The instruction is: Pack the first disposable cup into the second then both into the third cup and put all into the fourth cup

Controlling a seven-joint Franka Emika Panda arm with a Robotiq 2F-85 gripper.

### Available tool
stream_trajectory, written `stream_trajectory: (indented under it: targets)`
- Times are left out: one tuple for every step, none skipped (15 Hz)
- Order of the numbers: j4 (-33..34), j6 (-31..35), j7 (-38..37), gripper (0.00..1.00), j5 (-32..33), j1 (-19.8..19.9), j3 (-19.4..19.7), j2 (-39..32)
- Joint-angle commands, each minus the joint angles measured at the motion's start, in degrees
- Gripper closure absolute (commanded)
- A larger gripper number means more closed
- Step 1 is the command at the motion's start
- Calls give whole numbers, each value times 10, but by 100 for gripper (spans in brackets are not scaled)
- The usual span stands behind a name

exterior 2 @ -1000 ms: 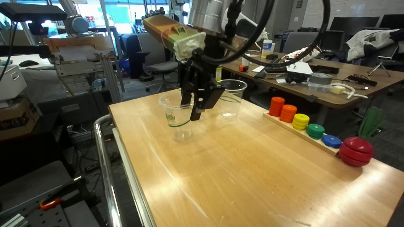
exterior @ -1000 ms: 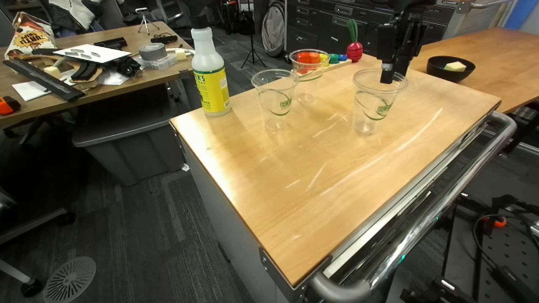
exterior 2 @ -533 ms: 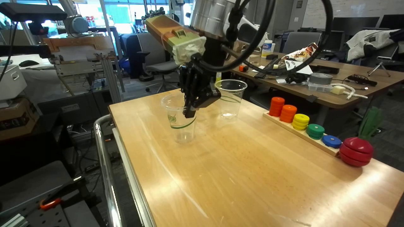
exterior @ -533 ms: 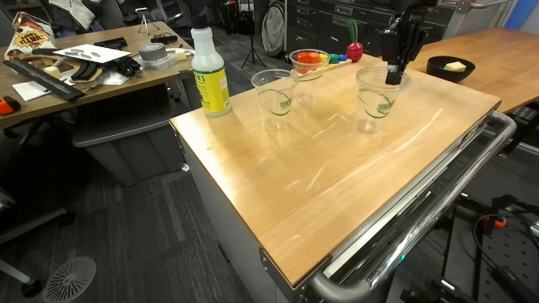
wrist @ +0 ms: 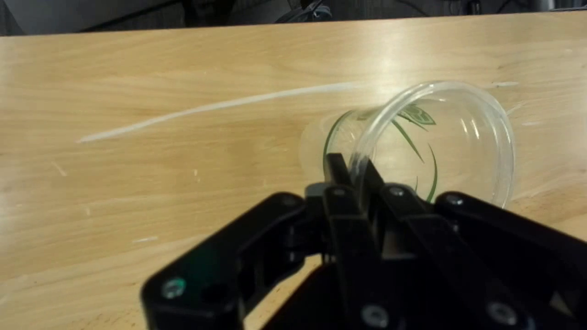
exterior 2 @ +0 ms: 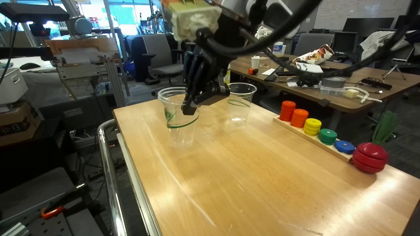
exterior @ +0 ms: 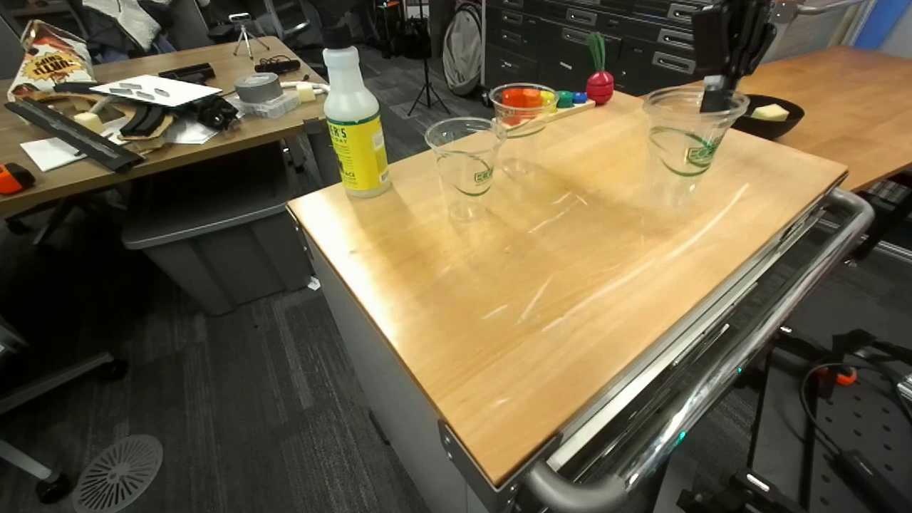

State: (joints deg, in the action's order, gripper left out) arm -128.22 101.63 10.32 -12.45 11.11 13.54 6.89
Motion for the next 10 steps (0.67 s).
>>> stream_trajectory:
  targets:
    - [66,-95,11,98,-1,8,8,31]
    - [90,-117,13,98,2,8,8,33]
    - [115,-139,14,98,3,6,8,34]
    - [145,-155,13,98,3,4,6,28]
    - [171,-167,16,98,4,2,6,23]
    - [200,-178,21,98,2,0,5,13]
    - [229,-183,23,98,0,-3,4,1]
    - [259,-184,26,98,-3,-7,2,-16]
    - [285,-185,27,98,-3,-10,0,-32]
    - [313,-186,24,98,-4,-11,-3,-52]
